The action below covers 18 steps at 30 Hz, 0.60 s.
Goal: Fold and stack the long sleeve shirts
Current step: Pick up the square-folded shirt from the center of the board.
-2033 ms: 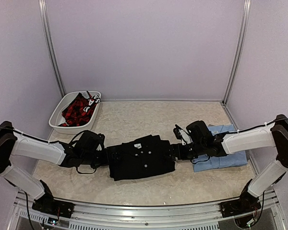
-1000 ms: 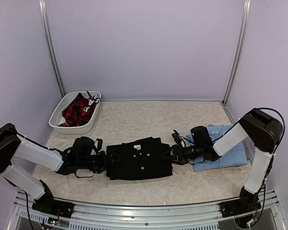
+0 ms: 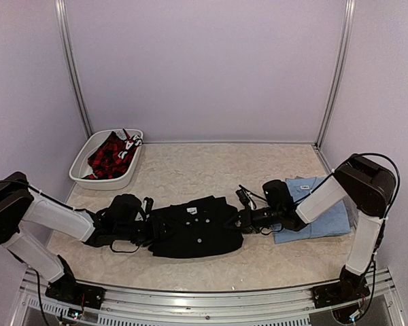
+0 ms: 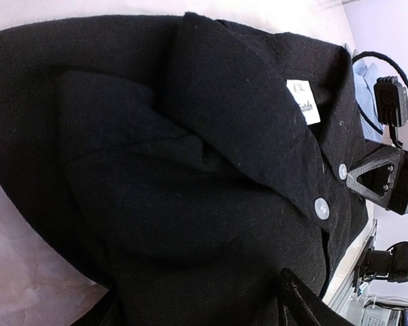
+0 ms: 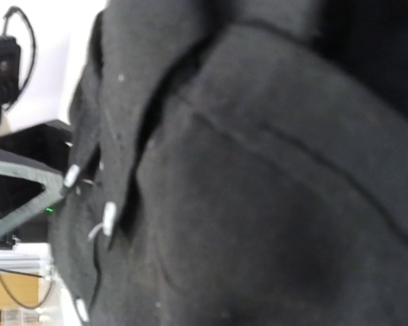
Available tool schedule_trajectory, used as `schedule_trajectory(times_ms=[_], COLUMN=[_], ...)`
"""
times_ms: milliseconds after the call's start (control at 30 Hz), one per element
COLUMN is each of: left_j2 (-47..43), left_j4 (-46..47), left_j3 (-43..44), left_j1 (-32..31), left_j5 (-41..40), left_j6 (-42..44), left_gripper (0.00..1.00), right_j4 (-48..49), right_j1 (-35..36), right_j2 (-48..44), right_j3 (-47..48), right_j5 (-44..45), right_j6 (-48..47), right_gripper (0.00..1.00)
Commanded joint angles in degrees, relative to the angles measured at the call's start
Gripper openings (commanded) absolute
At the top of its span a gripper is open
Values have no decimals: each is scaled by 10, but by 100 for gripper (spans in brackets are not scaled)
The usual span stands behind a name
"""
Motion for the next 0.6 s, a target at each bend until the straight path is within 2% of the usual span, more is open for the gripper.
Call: schedule_trajectory(times_ms=[0, 300, 533, 567], left_j2=[-14, -57, -39, -31], left_j4=[-46, -107, -114, -115], left_j3=[16, 51, 93, 100], left_j1=[-3, 17, 20, 20], left_j5=[-18, -44, -33, -31], left_j6=[26, 89, 112, 114], left_gripper=[64, 66, 67, 67], right_j4=[-111, -372, -348, -344], right_j1=[5, 5, 5, 4], right_j2=[-52, -127, -97, -94], right_j3=[26, 102, 86, 84], right_j5=[49, 184, 155, 155], right_j6=[-68, -194, -184, -183], right_gripper=[0, 0, 0, 7])
